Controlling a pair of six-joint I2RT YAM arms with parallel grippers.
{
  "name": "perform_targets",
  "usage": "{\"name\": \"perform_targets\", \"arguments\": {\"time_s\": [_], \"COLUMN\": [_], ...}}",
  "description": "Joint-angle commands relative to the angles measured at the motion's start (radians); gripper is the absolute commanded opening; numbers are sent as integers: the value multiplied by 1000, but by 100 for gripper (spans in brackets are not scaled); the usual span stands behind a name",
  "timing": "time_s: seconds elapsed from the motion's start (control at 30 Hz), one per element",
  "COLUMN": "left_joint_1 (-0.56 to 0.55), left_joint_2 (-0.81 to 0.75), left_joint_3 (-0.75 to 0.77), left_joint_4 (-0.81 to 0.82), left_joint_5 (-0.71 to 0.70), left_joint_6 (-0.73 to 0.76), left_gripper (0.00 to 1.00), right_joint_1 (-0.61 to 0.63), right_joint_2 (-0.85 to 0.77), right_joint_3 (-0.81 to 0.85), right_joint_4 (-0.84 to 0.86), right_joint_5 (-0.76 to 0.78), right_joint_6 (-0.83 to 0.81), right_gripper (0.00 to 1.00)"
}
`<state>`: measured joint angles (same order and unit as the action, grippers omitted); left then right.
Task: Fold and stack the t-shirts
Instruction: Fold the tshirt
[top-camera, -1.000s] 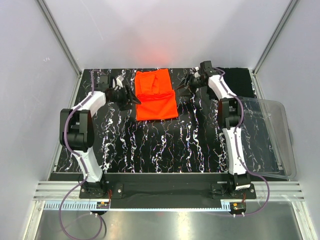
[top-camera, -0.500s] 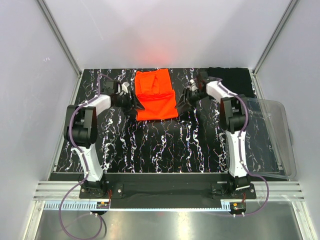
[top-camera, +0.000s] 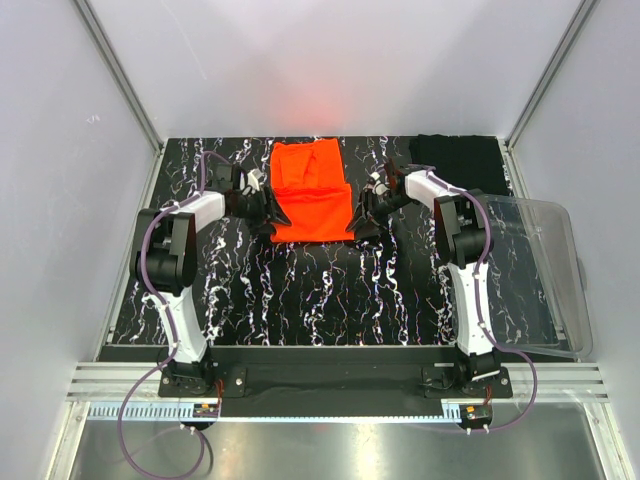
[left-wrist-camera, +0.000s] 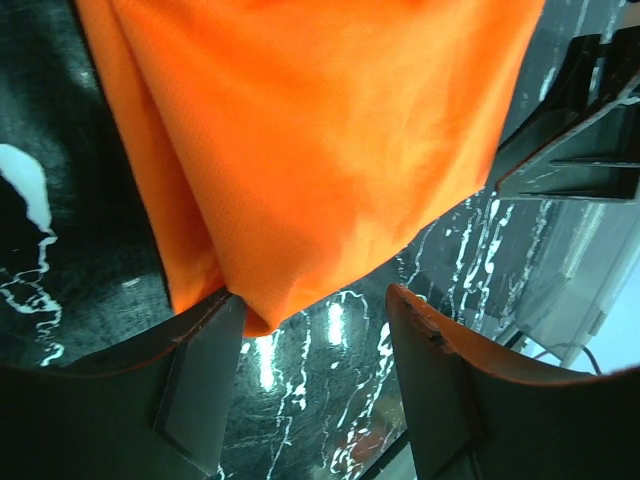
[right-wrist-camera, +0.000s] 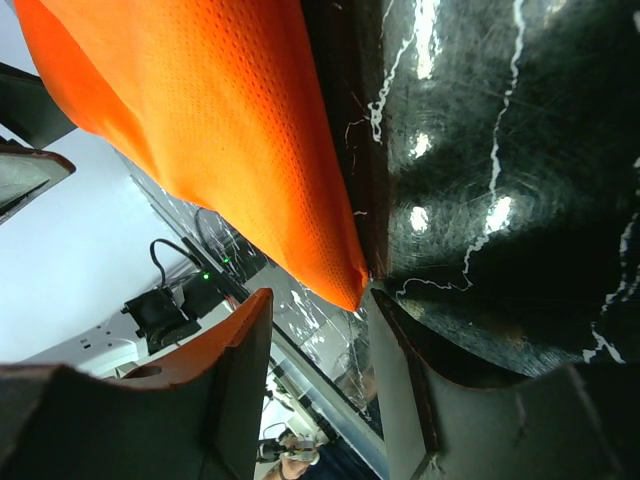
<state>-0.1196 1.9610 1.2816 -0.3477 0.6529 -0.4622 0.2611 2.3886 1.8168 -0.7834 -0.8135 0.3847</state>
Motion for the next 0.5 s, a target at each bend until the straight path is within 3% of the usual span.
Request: {"name": "perform_targets", "arguments": {"time_s": [0.0,0.47], "left_joint_1": [0,-2], "left_joint_2": [-16,41], "left_joint_3": [16,51], "left_joint_4": [-20,-37], "left_joint_5": [-47,-6], "left_joint_6": [54,91], "left_gripper": [62,58], "right_joint_1": [-5,-2], "right_joint_2": [-66,-39], "right_joint_3": [3,29], "right_joint_4": [12,15], "right_joint_5": [10,-15], "right_joint_6": [-27,-12], "right_gripper": [50,47]}}
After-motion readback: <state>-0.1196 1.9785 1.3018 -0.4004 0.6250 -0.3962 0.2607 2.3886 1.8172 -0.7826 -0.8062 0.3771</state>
